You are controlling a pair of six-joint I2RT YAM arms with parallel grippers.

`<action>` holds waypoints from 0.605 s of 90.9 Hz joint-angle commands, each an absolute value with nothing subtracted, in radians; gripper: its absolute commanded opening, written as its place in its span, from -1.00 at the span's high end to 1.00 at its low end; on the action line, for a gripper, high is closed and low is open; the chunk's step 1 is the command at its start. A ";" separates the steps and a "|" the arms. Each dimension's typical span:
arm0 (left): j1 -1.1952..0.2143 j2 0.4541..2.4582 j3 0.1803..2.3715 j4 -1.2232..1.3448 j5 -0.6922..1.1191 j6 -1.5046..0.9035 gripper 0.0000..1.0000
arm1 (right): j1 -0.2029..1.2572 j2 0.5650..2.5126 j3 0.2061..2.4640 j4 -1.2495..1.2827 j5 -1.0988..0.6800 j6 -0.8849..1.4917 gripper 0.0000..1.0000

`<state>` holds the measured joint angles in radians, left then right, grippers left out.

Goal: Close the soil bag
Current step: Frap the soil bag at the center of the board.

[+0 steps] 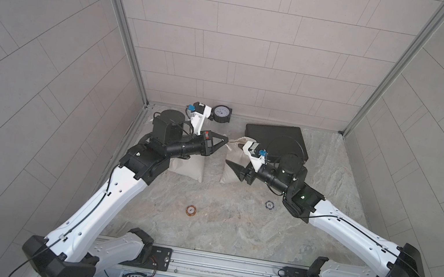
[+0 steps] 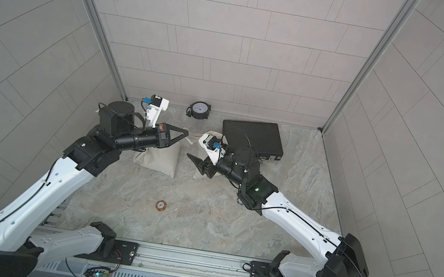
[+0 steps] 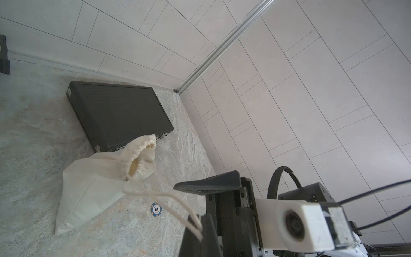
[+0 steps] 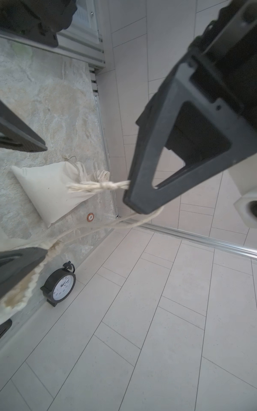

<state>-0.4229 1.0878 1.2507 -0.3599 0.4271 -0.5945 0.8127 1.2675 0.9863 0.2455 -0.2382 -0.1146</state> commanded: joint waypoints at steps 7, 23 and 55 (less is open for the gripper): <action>-0.419 1.056 1.238 -0.323 0.443 -0.598 1.00 | 0.839 1.335 1.038 0.310 -0.131 -0.138 -0.22; -0.419 1.036 1.237 -0.325 0.438 -0.597 1.00 | 0.838 1.400 1.095 0.309 -0.099 -0.163 0.02; -0.416 0.975 1.247 -0.373 0.365 -0.578 1.00 | 0.833 1.430 1.032 0.295 0.132 -0.180 0.82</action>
<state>-0.4229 1.0332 1.2369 -0.3721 0.4061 -0.5976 0.8333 1.4345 1.0729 0.3126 -0.0269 -0.1658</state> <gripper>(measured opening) 0.050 0.119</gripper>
